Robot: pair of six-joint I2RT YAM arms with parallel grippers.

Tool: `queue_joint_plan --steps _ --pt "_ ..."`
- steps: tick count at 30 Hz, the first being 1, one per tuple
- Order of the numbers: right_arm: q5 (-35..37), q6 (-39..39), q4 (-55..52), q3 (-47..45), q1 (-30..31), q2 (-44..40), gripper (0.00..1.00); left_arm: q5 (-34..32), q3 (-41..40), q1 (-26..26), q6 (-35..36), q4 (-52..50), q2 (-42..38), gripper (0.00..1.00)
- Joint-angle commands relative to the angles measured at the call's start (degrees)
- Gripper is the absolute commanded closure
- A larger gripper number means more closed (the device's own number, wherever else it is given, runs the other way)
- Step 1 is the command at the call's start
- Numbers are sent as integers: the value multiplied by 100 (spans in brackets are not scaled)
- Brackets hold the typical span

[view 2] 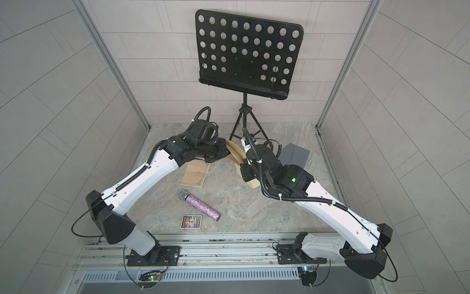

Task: Take the letter paper out of the envelope
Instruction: Take out the letter paper from the envelope.

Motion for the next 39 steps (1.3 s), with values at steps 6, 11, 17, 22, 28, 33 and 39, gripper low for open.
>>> queue_joint_plan --steps 6,11,17,22,28,33,39 --pt "-1094 686 -329 82 -391 -122 72 -304 648 -18 324 -1012 13 100" --pt "-1338 816 -697 515 -400 -185 61 -525 1046 -17 513 -1580 203 100" --pt "-1275 1042 -708 594 -143 -707 67 -650 1414 -16 635 -1982 464 100" --pt "-539 1037 -660 551 629 -989 76 -731 1462 -9 661 -2093 571 100" --pt "-158 981 -85 468 1426 -745 87 -780 1724 -8 670 -2308 841 100" --pt "-198 862 210 418 1585 -217 92 -732 2078 -2 630 -2446 1005 100" --pt "265 730 -48 667 1495 404 95 -611 2236 -6 554 -2508 1045 100"
